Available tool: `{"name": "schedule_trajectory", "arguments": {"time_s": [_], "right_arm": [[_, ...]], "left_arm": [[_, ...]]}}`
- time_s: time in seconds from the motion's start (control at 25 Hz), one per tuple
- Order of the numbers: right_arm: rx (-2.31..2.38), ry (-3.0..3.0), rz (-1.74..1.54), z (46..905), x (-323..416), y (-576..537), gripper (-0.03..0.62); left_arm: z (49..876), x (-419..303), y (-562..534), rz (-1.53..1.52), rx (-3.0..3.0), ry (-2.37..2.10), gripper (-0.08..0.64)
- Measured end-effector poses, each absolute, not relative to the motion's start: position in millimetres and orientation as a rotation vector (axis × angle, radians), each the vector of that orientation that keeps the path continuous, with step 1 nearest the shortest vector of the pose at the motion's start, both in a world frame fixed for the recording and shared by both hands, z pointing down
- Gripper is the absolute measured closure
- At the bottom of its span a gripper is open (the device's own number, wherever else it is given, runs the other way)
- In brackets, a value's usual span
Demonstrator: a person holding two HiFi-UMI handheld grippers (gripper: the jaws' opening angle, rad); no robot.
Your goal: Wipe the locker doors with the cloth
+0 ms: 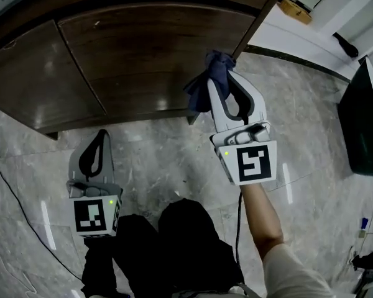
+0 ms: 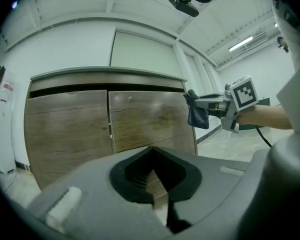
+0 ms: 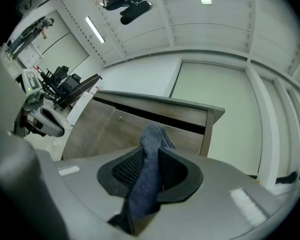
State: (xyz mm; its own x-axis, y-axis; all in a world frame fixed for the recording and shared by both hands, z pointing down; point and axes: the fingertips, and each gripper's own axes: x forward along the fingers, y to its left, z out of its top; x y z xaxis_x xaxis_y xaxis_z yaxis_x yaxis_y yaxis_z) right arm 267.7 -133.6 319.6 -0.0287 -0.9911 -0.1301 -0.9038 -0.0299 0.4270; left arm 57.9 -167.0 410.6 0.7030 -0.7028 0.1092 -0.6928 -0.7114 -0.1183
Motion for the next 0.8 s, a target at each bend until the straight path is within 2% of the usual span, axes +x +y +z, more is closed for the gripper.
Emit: {"name": "schedule_trajectory", "arguments": {"time_s": [0.64,0.8], "right_arm": [[1.935,-1.837,-0.906,258,298,-175,0.495],[1.943,-1.832,-0.874,269,315,-195,0.495]], "left_arm": [[398,40,-140,-0.216,-2.806,1.227,0.557],[398,28,-138,-0.233,-2.788,1.257,0.557]]}}
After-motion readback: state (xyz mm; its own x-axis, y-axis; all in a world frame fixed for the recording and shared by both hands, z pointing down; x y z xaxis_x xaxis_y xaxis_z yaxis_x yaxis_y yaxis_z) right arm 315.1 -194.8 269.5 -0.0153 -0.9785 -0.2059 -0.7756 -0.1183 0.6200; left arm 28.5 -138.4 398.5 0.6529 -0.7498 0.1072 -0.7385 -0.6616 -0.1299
